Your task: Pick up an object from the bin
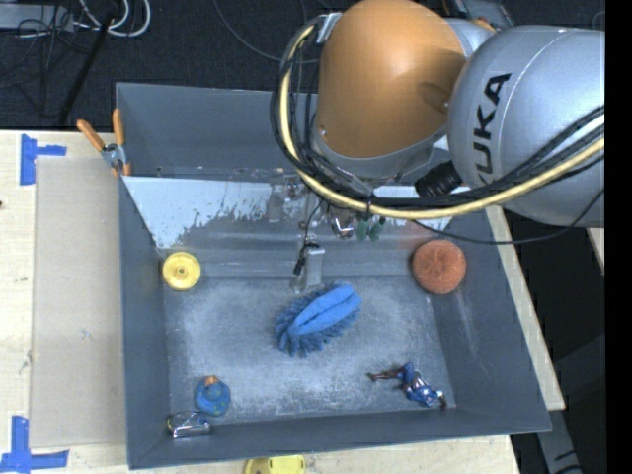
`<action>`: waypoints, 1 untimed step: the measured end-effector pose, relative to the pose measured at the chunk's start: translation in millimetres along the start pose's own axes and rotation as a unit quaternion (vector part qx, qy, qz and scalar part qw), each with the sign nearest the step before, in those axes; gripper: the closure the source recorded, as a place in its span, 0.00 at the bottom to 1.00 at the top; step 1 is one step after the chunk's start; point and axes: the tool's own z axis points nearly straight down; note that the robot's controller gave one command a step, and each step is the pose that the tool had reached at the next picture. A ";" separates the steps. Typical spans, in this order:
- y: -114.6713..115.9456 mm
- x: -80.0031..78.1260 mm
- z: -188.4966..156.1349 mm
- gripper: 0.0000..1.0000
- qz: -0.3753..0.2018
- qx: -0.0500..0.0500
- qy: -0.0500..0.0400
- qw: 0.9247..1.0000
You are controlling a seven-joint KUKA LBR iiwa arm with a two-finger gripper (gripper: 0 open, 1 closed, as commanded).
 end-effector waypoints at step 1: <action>-1.1 21.9 19.7 0.00 -0.069 -0.001 -0.002 0.998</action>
Offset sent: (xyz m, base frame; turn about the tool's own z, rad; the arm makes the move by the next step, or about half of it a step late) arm -0.0080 -0.0774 -0.0529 -0.1175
